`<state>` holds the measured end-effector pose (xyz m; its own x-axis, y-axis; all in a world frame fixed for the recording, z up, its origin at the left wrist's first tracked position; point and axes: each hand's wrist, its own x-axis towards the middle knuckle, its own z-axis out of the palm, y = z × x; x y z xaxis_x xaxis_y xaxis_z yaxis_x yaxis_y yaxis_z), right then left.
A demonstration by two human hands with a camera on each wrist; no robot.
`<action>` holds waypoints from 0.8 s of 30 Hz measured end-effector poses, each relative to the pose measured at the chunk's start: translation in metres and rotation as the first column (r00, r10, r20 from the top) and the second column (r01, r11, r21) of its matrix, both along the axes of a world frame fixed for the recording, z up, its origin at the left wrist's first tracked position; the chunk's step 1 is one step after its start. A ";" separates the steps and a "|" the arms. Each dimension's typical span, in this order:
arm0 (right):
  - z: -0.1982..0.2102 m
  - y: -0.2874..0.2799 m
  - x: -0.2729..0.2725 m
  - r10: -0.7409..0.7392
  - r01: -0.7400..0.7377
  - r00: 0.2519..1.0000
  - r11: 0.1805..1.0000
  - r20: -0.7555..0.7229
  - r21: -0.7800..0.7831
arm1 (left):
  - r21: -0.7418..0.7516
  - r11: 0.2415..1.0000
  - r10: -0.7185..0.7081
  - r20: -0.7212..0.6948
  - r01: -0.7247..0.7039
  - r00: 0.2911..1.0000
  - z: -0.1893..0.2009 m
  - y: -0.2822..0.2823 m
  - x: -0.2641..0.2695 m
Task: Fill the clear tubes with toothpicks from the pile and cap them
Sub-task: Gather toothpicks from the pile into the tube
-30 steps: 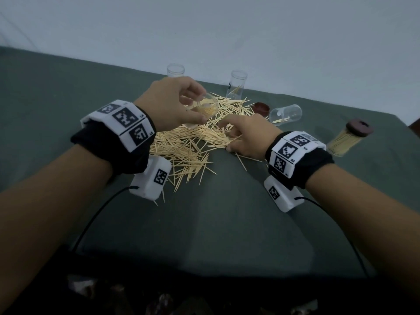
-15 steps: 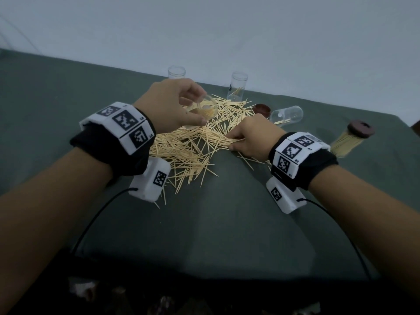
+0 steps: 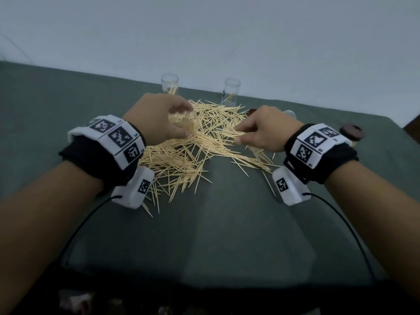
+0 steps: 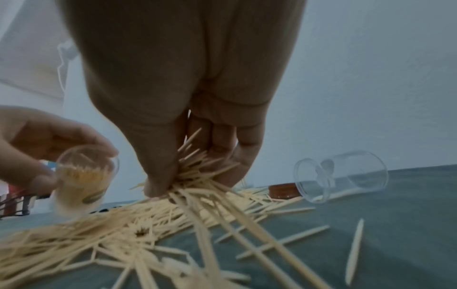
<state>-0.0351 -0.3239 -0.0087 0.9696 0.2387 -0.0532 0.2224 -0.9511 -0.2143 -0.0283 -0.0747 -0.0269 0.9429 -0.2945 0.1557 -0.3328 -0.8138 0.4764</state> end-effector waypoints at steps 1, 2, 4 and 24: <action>0.004 0.001 -0.001 0.006 -0.006 1.000 1.000 0.002 0.005 | 0.021 1.000 0.000 0.001 0.000 1.000 0.000 0.000 0.000; 0.007 0.003 -0.002 0.017 -0.017 1.000 1.000 -0.001 0.014 | 0.035 0.999 0.002 0.003 -0.002 1.000 0.000 0.000 -0.001; 0.012 0.006 -0.004 0.042 -0.042 0.999 0.999 -0.014 0.002 | 0.055 0.998 0.006 0.012 -0.007 1.000 0.000 -0.001 -0.002; 0.000 0.024 -0.005 0.120 -0.122 0.993 0.986 0.018 0.116 | -0.040 0.999 -0.008 -0.068 0.005 0.998 0.004 -0.013 -0.011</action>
